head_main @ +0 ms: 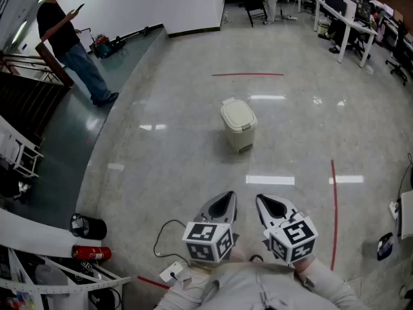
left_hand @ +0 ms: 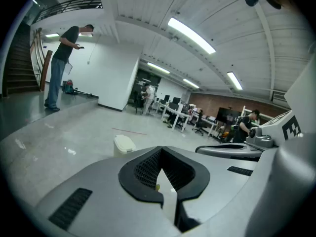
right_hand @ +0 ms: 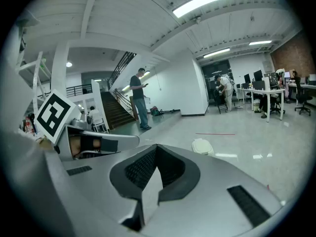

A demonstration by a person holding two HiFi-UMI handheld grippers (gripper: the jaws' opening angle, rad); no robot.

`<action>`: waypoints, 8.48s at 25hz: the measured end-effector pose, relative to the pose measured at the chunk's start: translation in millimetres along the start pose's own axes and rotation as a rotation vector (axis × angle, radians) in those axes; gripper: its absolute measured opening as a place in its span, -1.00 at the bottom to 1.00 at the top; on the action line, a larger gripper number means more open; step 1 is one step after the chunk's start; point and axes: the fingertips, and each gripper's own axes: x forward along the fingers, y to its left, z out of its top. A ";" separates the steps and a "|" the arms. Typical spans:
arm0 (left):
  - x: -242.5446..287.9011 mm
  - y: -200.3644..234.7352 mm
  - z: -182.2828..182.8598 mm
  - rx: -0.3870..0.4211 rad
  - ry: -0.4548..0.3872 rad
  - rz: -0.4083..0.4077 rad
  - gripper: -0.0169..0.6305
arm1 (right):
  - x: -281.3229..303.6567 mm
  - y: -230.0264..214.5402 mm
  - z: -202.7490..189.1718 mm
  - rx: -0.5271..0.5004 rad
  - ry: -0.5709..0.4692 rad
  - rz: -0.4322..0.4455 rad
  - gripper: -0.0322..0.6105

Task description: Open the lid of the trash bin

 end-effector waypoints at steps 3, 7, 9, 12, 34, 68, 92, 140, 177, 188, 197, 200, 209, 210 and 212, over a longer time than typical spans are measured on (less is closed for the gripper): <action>-12.4 -29.1 -19.2 -0.005 0.008 -0.009 -0.93 | -27.0 5.3 -11.6 0.005 -0.003 0.016 -0.90; -24.4 -57.3 -33.9 -0.004 0.012 -0.012 -0.93 | -53.8 7.0 -21.3 -0.007 -0.004 0.025 -0.90; -28.6 -65.3 -33.8 0.010 0.008 -0.013 -0.93 | -60.6 8.9 -23.4 -0.002 -0.003 0.028 -0.90; -32.9 -71.1 -30.6 0.013 -0.002 -0.003 -0.93 | -65.9 12.3 -26.6 -0.006 0.008 0.043 -0.90; -25.5 -33.7 -8.9 -0.016 -0.033 0.020 -0.93 | -32.3 17.3 -8.3 -0.044 0.000 0.054 -0.90; 78.6 170.7 85.1 0.065 0.074 -0.142 -0.93 | 204.2 7.5 68.2 0.011 0.020 -0.121 -0.90; 151.1 199.8 83.8 0.053 0.139 -0.129 -0.93 | 252.7 -51.8 62.9 0.062 0.086 -0.141 -0.90; 452.9 298.3 8.0 -0.109 0.392 0.066 -0.93 | 500.1 -364.0 -61.5 0.139 0.423 -0.199 -0.90; 527.1 341.1 -127.5 -0.168 0.473 0.050 -0.93 | 596.5 -437.0 -248.0 0.193 0.616 -0.303 -0.90; 525.6 341.4 -124.7 -0.179 0.473 0.047 -0.93 | 595.9 -434.9 -249.4 0.122 0.612 -0.327 -0.90; 524.2 339.1 -124.7 -0.180 0.471 0.041 -0.93 | 596.3 -436.4 -248.4 0.135 0.604 -0.337 -0.90; 523.4 339.1 -123.6 -0.176 0.471 0.040 -0.93 | 597.2 -436.4 -246.7 0.137 0.608 -0.345 -0.90; 519.0 336.4 -108.1 -0.159 0.463 0.042 -0.93 | 581.3 -429.1 -235.0 0.169 0.621 -0.364 -0.90; 518.5 335.1 -105.3 -0.155 0.462 0.040 -0.93 | 578.2 -426.9 -231.4 0.172 0.616 -0.360 -0.90; 517.4 331.6 -98.6 -0.146 0.459 0.035 -0.93 | 571.9 -421.8 -222.4 0.179 0.603 -0.350 -0.90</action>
